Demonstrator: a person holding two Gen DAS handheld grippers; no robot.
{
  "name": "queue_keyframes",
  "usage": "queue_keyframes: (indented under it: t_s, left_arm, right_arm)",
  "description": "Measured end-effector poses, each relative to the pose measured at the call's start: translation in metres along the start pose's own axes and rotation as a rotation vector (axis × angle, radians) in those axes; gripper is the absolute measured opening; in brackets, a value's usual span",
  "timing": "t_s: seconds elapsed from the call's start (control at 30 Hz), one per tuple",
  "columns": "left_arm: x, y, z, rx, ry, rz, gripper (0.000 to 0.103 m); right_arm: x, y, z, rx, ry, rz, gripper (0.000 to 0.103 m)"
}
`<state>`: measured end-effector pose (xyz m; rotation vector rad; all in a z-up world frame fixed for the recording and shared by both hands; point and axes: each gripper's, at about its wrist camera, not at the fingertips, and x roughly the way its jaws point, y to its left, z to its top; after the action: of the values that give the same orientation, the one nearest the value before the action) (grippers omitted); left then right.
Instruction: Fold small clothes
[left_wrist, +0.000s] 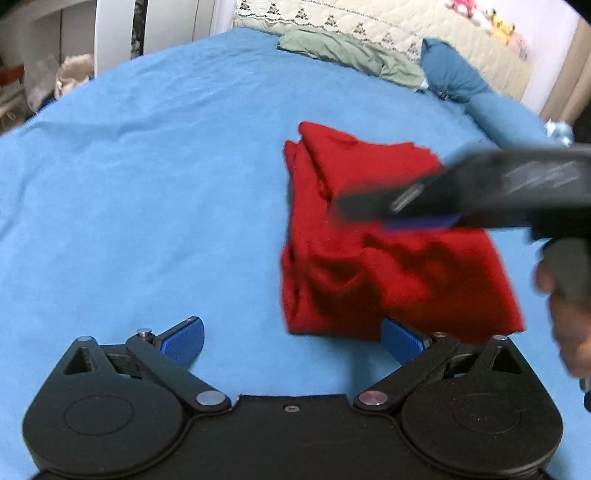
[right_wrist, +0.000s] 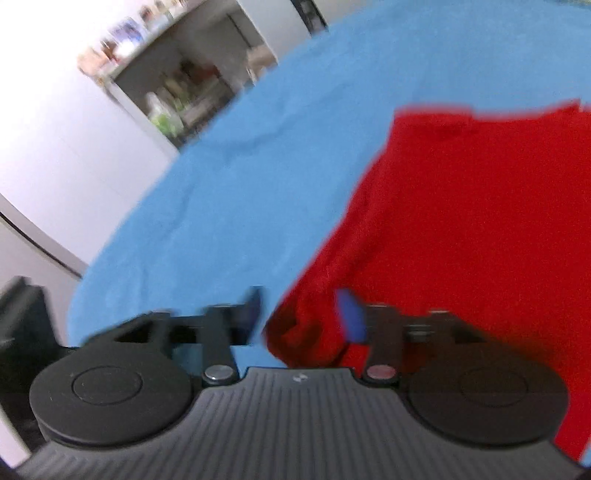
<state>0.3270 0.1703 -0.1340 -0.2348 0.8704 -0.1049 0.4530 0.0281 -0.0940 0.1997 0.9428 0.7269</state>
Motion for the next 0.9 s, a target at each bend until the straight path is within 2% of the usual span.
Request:
queue_keyframes:
  t_s: [0.1, 0.17, 0.23, 0.33, 0.5, 0.73, 0.9]
  left_arm:
    - [-0.003, -0.003, 0.001, 0.003, -0.010, -0.022, 0.103]
    - [-0.007, -0.004, 0.001, 0.024, -0.027, 0.001, 0.103]
    - [-0.008, -0.007, 0.001, 0.024, -0.042, 0.019, 0.103]
    - [-0.005, -0.005, 0.002, 0.005, -0.053, 0.020, 0.103]
    - [-0.001, -0.006, 0.002, 0.002, -0.061, 0.039, 0.103]
    - [0.010, -0.015, 0.003, 0.002, -0.061, 0.045, 0.103]
    - [0.008, -0.013, 0.003, 0.005, -0.079, 0.051, 0.103]
  right_arm:
    - [-0.056, -0.004, -0.002, -0.014, -0.184, -0.013, 0.082]
    - [-0.091, -0.010, -0.021, -0.004, -0.304, -0.117, 0.093]
    - [-0.111, -0.013, -0.049, -0.027, -0.362, -0.273, 0.094]
    - [-0.120, -0.020, -0.100, -0.039, -0.351, -0.426, 0.094]
    - [-0.099, -0.023, -0.157, -0.031, -0.284, -0.584, 0.092]
    - [-0.082, -0.037, -0.162, 0.011, -0.284, -0.626, 0.091]
    - [-0.060, -0.038, -0.149, 0.022, -0.261, -0.626, 0.092]
